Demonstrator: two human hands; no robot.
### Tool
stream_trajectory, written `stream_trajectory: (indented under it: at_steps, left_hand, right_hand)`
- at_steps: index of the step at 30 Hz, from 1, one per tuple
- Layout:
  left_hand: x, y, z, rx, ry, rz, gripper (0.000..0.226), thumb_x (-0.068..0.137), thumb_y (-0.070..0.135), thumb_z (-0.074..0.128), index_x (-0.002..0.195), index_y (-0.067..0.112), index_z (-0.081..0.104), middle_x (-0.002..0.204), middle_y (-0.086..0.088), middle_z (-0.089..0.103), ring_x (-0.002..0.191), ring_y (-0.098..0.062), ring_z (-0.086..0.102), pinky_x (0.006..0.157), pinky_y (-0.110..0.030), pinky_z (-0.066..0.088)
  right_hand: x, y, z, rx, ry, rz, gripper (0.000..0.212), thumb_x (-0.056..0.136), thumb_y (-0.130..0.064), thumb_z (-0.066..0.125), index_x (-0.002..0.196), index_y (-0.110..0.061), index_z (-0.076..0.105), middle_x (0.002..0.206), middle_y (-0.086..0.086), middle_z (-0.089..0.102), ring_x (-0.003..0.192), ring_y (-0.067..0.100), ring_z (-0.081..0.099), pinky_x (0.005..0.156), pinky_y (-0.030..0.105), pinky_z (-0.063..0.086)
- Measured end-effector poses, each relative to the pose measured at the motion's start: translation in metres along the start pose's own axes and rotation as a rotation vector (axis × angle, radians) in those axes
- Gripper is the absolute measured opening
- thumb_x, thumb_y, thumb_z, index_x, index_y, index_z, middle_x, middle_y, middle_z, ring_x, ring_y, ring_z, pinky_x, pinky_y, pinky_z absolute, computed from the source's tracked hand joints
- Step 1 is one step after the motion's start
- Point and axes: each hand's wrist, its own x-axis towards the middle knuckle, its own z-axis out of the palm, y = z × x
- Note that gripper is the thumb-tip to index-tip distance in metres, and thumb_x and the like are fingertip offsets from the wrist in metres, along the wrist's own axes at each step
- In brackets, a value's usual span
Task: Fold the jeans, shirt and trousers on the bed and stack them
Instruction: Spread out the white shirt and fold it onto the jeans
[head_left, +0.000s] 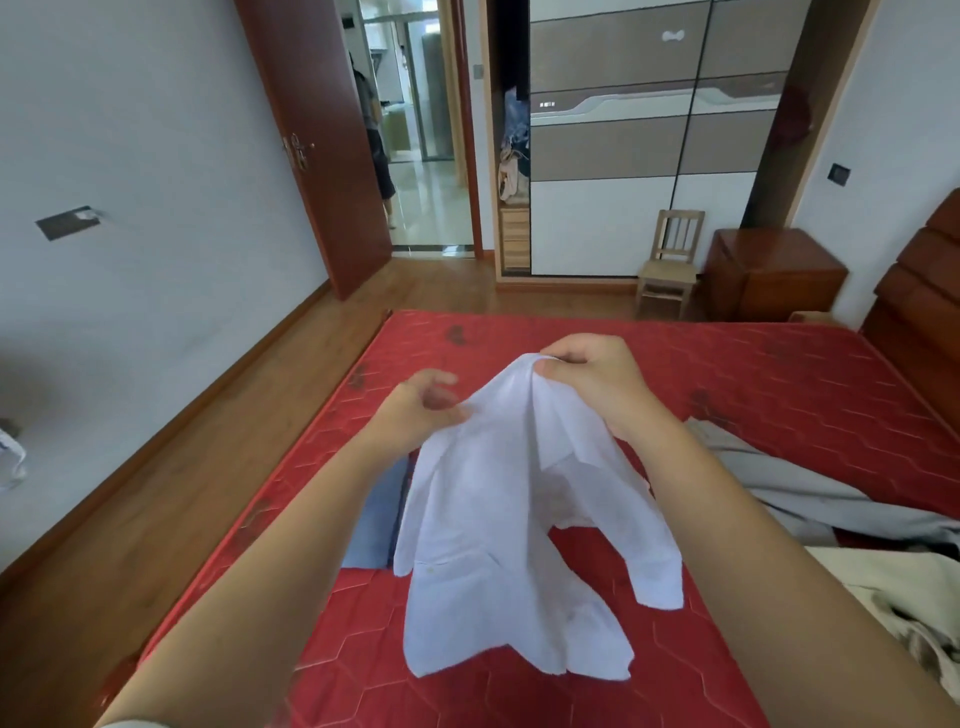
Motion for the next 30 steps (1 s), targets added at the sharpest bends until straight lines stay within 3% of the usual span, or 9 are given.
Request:
stream_trajectory:
  at_steps: [2,3,6,9,14,18,21,27,30]
  left_hand:
    - [0.002,0.004,0.012,-0.026,-0.058,0.099,0.05,0.076,0.009,0.073,0.119,0.024,0.051,0.101,0.01,0.058,0.089,-0.005,0.056,0.083,-0.017,0.045]
    - [0.003,0.006,0.019,-0.029,-0.085,0.161,0.049,0.077,0.008,0.072,0.117,0.025,0.052,0.101,0.012,0.059,0.087,-0.004,0.057,0.081,-0.015,0.045]
    - [0.01,-0.003,0.03,0.006,-0.119,0.211,0.024,0.079,0.002,0.068,0.084,0.024,0.06,0.078,0.011,0.061,0.068,0.002,0.054,0.068,-0.016,0.044]
    - [0.022,-0.034,0.026,0.028,-0.096,0.212,0.032,0.076,0.001,0.067,0.065,0.028,0.053,0.063,0.011,0.053,0.057,-0.001,0.046,0.061,-0.022,0.039]
    - [0.043,-0.105,-0.009,-0.098,-0.05,0.085,0.031,0.078,-0.009,0.054,0.066,0.019,0.058,0.071,-0.006,0.064,0.069,-0.013,0.057,0.066,-0.03,0.046]
    - [0.069,-0.181,-0.055,-0.019,-0.048,-0.061,0.041,0.075,-0.02,0.048,0.066,0.017,0.06,0.063,0.006,0.063,0.063,-0.001,0.056,0.065,-0.024,0.043]
    - [0.082,-0.247,-0.077,0.181,-0.073,-0.151,0.026,0.078,-0.015,0.051,0.083,0.003,0.07,0.084,-0.009,0.069,0.081,-0.015,0.059,0.069,-0.014,0.04]
    - [0.081,-0.379,-0.087,0.458,-0.142,-0.286,0.033,0.08,-0.014,0.048,0.102,-0.001,0.068,0.115,-0.017,0.064,0.112,-0.028,0.056,0.096,-0.025,0.033]
    - [0.061,-0.415,-0.065,0.547,-0.199,-0.241,0.027,0.083,-0.002,0.056,0.107,0.005,0.066,0.119,-0.011,0.06,0.116,-0.028,0.051,0.1,-0.033,0.033]
  right_hand:
    - [-0.004,0.006,0.015,-0.033,-0.085,0.002,0.016,0.075,0.002,0.063,0.071,-0.012,0.071,0.072,-0.002,0.069,0.064,0.001,0.061,0.065,0.021,0.048]
    - [-0.006,0.01,0.023,-0.034,-0.12,0.006,0.015,0.075,0.003,0.063,0.072,-0.009,0.071,0.074,-0.001,0.07,0.067,0.003,0.062,0.065,0.02,0.048]
    - [-0.006,0.026,0.042,0.028,-0.107,0.066,0.017,0.075,0.004,0.066,0.07,-0.012,0.07,0.071,-0.003,0.068,0.063,-0.001,0.061,0.063,0.015,0.048]
    - [0.0,0.042,0.058,0.109,-0.082,0.174,0.019,0.075,0.004,0.068,0.074,-0.015,0.066,0.072,-0.001,0.065,0.062,0.0,0.06,0.061,0.011,0.046]
    - [0.011,0.076,0.105,0.02,-0.254,0.374,0.018,0.079,0.0,0.067,0.08,-0.018,0.064,0.072,0.0,0.066,0.063,0.01,0.061,0.06,0.019,0.048]
    - [0.021,0.117,0.149,0.029,-0.149,0.513,0.015,0.082,0.004,0.062,0.081,-0.011,0.063,0.073,0.008,0.067,0.05,0.003,0.062,0.05,0.011,0.044]
    - [0.025,0.158,0.182,0.041,-0.032,0.639,0.016,0.079,0.011,0.059,0.08,-0.005,0.062,0.069,0.009,0.062,0.043,-0.001,0.057,0.045,0.008,0.041]
    - [0.002,0.262,0.232,0.008,0.025,0.85,0.019,0.081,0.01,0.054,0.079,-0.008,0.059,0.07,0.009,0.06,0.041,-0.002,0.055,0.043,0.007,0.036]
    - [-0.014,0.309,0.25,-0.084,0.001,0.914,0.016,0.082,0.002,0.057,0.081,-0.014,0.061,0.076,0.005,0.062,0.057,0.007,0.059,0.046,0.005,0.037]
